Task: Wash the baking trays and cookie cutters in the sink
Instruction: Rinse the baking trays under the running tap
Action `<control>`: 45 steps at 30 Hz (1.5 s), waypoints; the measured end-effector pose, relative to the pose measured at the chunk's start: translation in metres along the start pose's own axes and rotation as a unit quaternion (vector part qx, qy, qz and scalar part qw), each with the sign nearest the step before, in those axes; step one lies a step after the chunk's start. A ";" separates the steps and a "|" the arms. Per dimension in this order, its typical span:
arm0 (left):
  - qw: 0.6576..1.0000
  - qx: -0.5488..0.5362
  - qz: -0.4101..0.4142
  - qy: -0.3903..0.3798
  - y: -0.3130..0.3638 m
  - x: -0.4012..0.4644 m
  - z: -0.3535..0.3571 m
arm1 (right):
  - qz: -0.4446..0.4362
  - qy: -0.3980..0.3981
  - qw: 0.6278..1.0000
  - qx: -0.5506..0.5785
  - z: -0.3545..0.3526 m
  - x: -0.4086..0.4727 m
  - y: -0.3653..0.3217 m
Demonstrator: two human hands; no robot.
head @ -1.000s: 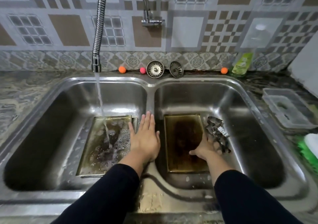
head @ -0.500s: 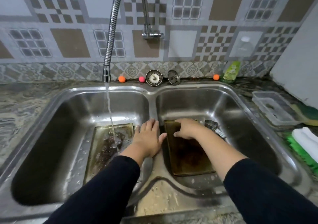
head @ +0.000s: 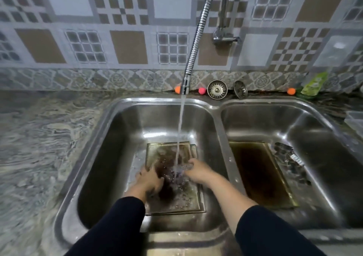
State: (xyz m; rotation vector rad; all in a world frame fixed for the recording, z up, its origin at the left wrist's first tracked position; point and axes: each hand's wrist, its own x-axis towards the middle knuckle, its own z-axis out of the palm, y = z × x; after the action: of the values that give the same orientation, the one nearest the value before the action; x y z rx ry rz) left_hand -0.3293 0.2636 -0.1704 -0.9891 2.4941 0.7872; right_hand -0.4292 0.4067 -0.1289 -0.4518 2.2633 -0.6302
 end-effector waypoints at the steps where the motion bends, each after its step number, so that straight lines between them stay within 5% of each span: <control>1: 1.000 -0.010 -0.005 -0.009 -0.005 0.003 0.001 | 0.020 0.007 1.000 0.017 0.011 0.008 0.002; 8: 0.998 -0.048 -0.019 -0.042 -0.013 0.015 0.007 | 0.076 0.049 0.995 -0.031 0.040 0.036 0.005; 11: 0.997 -0.062 -0.014 -0.045 -0.011 0.011 0.006 | 0.082 0.055 0.994 0.043 0.038 0.036 0.001; 21: 0.988 -0.123 -0.031 -0.087 -0.013 -0.002 0.001 | -0.101 0.131 0.974 0.157 0.026 0.016 -0.023; 29: 0.968 -0.142 0.190 0.085 0.048 -0.023 -0.023 | -0.172 0.186 0.956 0.146 -0.007 -0.021 -0.058; 33: 0.962 -0.123 0.212 0.122 0.055 -0.013 -0.050 | -0.186 0.223 0.950 0.114 -0.039 -0.040 -0.061; 38: 0.958 0.037 0.225 0.172 0.046 -0.009 -0.062 | -0.179 0.240 0.937 0.181 -0.056 -0.053 -0.051; 41: 0.977 -0.069 0.142 0.141 0.036 -0.011 -0.060 | -0.181 0.252 0.923 0.227 -0.061 -0.056 -0.045; 45: 0.934 -0.260 0.179 0.165 0.032 -0.017 -0.063 | -0.216 0.241 0.924 0.205 -0.058 -0.060 -0.043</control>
State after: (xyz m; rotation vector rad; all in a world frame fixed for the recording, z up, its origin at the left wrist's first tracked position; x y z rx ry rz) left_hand -0.3472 0.2534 -0.1007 -0.8858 2.8691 1.5765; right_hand -0.4258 0.4184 -0.0362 -0.6430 2.3903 -1.5545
